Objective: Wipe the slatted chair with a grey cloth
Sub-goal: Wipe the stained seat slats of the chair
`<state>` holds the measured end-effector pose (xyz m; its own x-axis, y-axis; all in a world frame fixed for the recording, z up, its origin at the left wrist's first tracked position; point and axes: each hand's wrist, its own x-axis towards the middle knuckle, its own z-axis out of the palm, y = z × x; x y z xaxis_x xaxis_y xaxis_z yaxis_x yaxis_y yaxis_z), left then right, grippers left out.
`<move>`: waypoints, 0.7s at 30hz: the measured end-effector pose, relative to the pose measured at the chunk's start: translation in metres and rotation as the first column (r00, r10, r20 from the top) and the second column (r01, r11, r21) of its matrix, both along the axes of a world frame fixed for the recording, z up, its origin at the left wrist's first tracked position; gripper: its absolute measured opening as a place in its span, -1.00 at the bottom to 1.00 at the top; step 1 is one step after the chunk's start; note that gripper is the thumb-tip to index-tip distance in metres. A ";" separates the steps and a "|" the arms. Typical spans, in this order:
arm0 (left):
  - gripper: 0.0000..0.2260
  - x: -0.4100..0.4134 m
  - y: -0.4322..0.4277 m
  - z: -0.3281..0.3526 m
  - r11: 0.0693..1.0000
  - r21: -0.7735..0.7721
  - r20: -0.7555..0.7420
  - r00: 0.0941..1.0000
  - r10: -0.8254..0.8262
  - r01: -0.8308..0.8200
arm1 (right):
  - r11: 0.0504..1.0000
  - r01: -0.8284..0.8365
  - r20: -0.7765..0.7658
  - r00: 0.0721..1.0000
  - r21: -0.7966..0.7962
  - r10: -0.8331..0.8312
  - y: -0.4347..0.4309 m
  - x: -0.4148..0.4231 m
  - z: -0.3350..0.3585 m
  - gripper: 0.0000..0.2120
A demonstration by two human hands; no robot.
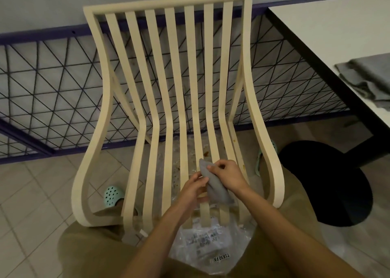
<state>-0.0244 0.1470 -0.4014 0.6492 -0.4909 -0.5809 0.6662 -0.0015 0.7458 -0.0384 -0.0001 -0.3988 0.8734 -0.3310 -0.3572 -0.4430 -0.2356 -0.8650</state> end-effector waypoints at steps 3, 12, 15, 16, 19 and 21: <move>-0.81 0.000 0.001 0.003 0.998 0.037 0.006 0.999 0.050 -0.050 | 0.997 0.028 0.048 0.999 -0.066 -0.025 -0.003 0.001 0.007 -0.74; -0.91 0.007 0.019 -0.002 0.971 0.229 0.180 0.983 0.034 -0.075 | 0.990 0.061 -0.038 0.998 0.129 -0.056 -0.022 -0.003 0.018 -0.78; -0.84 0.010 0.024 -0.002 0.971 0.233 0.240 0.971 -0.004 -0.054 | 0.982 0.081 -0.060 0.996 0.173 -0.071 -0.025 -0.005 0.022 -0.77; -0.83 0.010 0.026 -0.001 0.971 0.237 0.267 0.963 -0.020 -0.046 | 0.983 0.071 -0.062 0.996 0.170 -0.061 -0.025 -0.006 0.024 -0.76; -0.83 0.014 0.032 0.000 0.959 0.284 0.340 0.934 -0.113 0.013 | 0.975 0.054 -0.064 0.997 0.217 -0.041 -0.025 -0.008 0.029 -0.77; -0.86 0.017 0.034 0.000 0.948 0.311 0.356 0.917 -0.178 0.064 | 0.959 0.027 -0.048 0.999 0.284 -0.014 -0.026 -0.008 0.037 -0.81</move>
